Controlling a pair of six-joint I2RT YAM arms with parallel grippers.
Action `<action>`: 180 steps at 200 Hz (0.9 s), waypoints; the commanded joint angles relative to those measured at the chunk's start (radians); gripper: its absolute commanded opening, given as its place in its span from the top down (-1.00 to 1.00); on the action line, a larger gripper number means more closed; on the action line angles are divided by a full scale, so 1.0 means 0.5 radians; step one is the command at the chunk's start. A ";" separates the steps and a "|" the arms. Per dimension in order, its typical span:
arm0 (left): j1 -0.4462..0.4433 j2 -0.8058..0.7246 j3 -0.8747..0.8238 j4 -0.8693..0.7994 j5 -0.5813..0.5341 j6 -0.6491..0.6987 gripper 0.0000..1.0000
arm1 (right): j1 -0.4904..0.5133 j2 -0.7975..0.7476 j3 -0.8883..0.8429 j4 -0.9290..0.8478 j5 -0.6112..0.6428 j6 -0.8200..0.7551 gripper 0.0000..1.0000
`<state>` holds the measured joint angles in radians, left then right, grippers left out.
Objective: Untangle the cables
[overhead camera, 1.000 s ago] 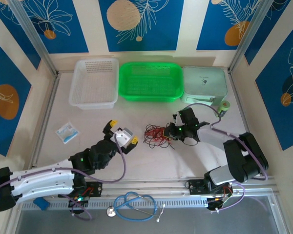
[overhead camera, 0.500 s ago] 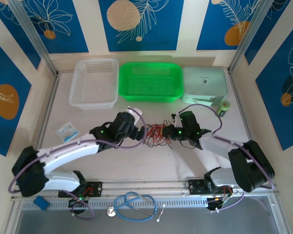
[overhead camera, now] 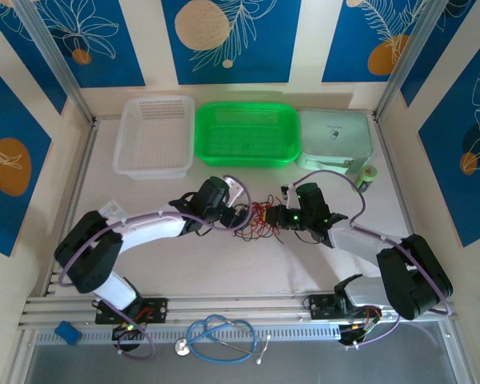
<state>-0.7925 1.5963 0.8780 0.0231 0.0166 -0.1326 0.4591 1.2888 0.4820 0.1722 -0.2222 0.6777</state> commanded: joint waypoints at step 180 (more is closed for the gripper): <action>0.079 -0.060 0.066 -0.558 -0.550 -0.186 1.00 | 0.305 -0.172 0.687 -1.717 0.943 0.412 -0.27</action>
<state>-0.7628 1.6230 0.9199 -0.2111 -0.2813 -0.2047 0.5709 1.2301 0.7147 -0.6277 0.2619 0.9211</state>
